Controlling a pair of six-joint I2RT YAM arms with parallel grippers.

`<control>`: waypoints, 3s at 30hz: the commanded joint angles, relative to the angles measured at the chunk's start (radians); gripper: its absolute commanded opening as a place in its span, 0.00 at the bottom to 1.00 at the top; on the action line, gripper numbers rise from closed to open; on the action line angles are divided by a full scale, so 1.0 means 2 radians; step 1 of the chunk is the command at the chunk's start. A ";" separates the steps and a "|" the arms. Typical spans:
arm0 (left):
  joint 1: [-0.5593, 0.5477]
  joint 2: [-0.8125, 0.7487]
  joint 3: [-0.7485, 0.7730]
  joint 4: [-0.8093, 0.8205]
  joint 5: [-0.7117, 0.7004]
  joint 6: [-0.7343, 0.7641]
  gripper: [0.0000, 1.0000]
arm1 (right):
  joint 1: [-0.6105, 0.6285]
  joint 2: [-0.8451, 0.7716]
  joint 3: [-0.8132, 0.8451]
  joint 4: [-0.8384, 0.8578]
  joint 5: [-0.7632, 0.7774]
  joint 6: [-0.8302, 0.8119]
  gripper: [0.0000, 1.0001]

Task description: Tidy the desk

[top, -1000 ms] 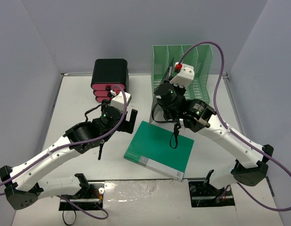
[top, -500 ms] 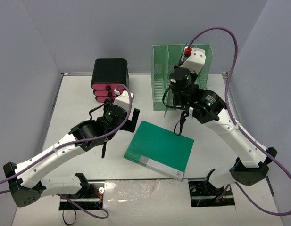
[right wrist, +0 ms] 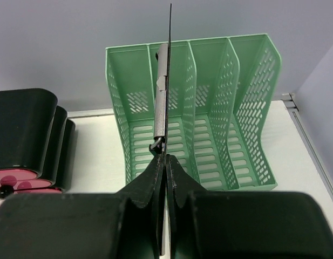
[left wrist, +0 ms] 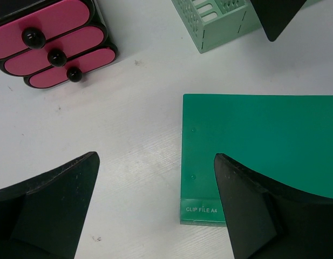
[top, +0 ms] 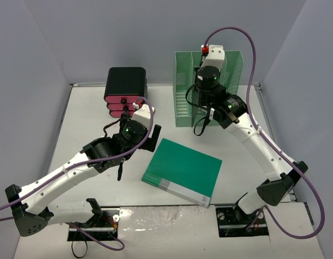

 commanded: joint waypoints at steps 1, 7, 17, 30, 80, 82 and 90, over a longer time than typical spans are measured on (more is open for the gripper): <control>0.000 0.002 0.009 0.031 -0.015 0.008 0.85 | 0.000 0.001 0.048 0.068 -0.026 -0.039 0.00; 0.000 0.008 0.006 0.034 -0.014 0.007 0.85 | 0.001 0.003 0.065 0.068 -0.035 -0.047 0.00; 0.000 0.012 0.006 0.035 -0.012 0.010 0.85 | -0.002 0.017 0.075 0.077 -0.043 -0.064 0.00; 0.005 0.017 0.014 0.024 -0.010 0.014 0.85 | -0.029 0.065 0.078 0.150 -0.090 -0.082 0.00; 0.025 0.041 0.026 0.023 -0.006 0.026 0.85 | -0.069 0.137 -0.081 0.316 -0.127 -0.048 0.05; 0.025 0.041 0.026 0.023 -0.006 0.027 0.85 | -0.070 0.139 -0.078 0.309 -0.125 -0.049 0.20; 0.025 0.037 0.023 0.026 -0.004 0.026 0.85 | -0.065 0.123 -0.061 0.272 -0.098 -0.046 0.62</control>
